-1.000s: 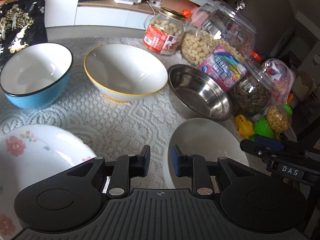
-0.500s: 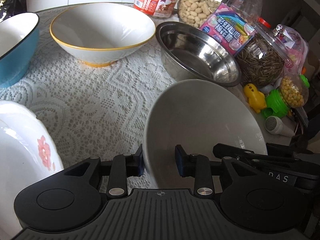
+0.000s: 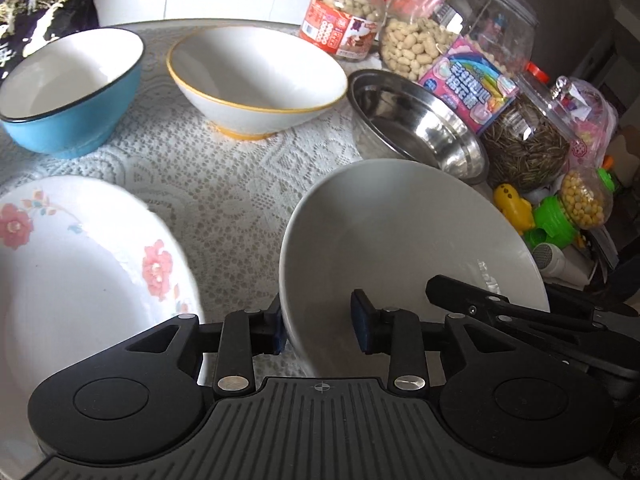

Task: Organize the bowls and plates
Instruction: 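Lower the white bowl onto the floral plate and open the left gripper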

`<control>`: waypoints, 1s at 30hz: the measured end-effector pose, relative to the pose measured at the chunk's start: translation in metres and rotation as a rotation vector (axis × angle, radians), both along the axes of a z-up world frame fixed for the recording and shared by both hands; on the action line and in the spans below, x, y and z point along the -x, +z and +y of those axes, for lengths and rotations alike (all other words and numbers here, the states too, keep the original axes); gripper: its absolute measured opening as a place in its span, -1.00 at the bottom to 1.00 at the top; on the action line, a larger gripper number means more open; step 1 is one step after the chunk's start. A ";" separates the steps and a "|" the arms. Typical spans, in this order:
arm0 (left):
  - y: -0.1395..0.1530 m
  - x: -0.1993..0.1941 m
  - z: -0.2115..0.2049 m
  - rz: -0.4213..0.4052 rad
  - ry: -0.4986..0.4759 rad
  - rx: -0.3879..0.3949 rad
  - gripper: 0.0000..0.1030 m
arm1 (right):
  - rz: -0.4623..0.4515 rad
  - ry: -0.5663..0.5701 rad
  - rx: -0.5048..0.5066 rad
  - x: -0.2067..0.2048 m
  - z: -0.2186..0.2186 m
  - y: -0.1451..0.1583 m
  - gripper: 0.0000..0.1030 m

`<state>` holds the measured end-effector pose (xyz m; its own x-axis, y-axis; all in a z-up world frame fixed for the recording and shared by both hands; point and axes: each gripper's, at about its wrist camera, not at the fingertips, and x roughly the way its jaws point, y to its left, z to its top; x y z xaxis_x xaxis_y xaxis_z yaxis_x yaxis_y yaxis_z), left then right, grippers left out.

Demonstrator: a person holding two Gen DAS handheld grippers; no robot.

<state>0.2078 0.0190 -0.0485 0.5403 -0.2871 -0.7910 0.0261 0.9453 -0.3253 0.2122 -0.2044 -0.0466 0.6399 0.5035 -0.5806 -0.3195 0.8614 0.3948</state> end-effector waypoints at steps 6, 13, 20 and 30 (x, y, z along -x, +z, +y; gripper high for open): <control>0.035 0.044 0.066 -0.083 0.124 -0.021 -0.33 | -0.077 0.153 -0.009 0.012 0.062 0.038 -0.19; 0.026 0.088 0.135 -0.032 0.282 -0.077 -0.34 | -0.102 0.315 0.090 0.030 0.154 0.040 -0.13; 0.011 0.095 0.160 -0.019 0.307 -0.041 -0.40 | -0.065 0.340 0.141 0.025 0.177 0.036 -0.17; 0.007 0.091 0.175 -0.031 0.334 0.027 -0.46 | -0.054 0.348 0.112 0.018 0.173 0.044 -0.15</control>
